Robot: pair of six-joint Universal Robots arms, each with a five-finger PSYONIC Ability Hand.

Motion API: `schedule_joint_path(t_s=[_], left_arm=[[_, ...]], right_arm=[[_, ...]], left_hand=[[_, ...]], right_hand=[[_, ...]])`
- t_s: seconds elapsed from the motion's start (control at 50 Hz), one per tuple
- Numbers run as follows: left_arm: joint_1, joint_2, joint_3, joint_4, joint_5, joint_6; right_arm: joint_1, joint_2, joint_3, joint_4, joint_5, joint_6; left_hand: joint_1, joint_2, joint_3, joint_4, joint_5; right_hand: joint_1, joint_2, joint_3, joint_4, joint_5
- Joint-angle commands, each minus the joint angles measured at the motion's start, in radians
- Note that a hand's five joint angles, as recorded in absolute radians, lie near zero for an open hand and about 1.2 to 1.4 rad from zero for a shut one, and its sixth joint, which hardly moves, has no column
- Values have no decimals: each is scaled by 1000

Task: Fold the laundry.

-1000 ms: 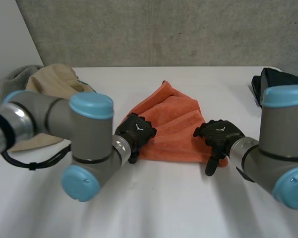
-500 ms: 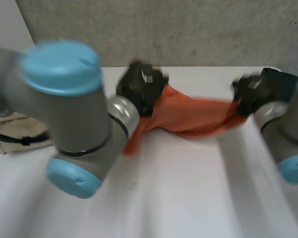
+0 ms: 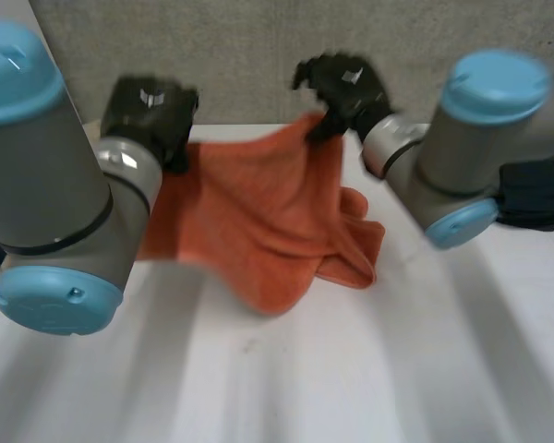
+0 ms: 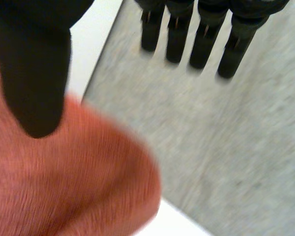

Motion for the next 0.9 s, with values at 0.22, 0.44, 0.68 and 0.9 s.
schedule_joint_path(t_s=[0.22,0.44,0.68,0.9], left_arm=[[182,-4,-195,-39,245,235],[68,-183,101,-30,294,345],[1,-642,738,-278,465,353],[33,-873,1010,-438,496,402]], right_arm=[[-96,-152,97,466,156,-100],[-115,-167,354,480,172,-167],[-23,-40,408,235,205,102],[-11,-146,420,206,306,98]], left_hand=[[-418,-461,-453,-459,-432],[-978,-1021,-1013,-1019,-992],[-978,-1021,-1013,-1019,-992],[-978,-1021,-1013,-1019,-992]], right_hand=[[-319,-315,-343,-375,-345],[-319,-315,-343,-375,-345],[-141,-137,-165,-197,-167],[903,906,879,846,877]])
